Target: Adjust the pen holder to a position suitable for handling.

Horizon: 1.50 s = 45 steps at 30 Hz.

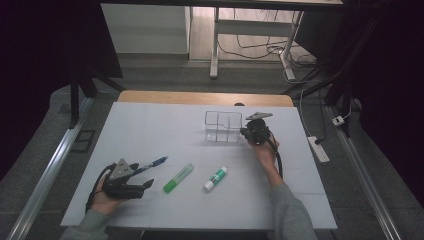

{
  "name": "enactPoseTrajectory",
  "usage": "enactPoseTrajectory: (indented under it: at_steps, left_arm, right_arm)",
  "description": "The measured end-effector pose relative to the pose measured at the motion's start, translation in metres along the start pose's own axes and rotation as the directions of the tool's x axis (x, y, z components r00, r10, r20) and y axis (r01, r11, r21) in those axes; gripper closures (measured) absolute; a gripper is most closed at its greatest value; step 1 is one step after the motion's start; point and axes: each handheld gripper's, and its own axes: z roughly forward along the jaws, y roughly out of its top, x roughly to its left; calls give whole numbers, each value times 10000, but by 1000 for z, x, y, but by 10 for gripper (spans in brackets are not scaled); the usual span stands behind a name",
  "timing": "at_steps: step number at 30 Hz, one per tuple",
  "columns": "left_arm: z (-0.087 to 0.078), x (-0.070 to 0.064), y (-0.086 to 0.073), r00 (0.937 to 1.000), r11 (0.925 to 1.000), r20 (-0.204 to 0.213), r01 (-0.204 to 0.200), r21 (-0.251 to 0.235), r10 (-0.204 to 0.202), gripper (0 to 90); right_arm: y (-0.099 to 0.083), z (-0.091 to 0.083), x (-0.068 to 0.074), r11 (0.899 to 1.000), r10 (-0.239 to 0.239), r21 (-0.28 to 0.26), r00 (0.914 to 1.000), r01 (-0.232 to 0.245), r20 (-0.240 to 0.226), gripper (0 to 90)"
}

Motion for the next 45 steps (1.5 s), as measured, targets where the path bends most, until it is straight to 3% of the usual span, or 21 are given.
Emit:
enactPoseTrajectory:
  at_steps: [45]
  left_arm:
    - [1,1,-1,10000,9999,-4,4,150,-4,194]
  right_arm:
    - [21,29,41,9982,-597,-147,9945,587,-856,891]
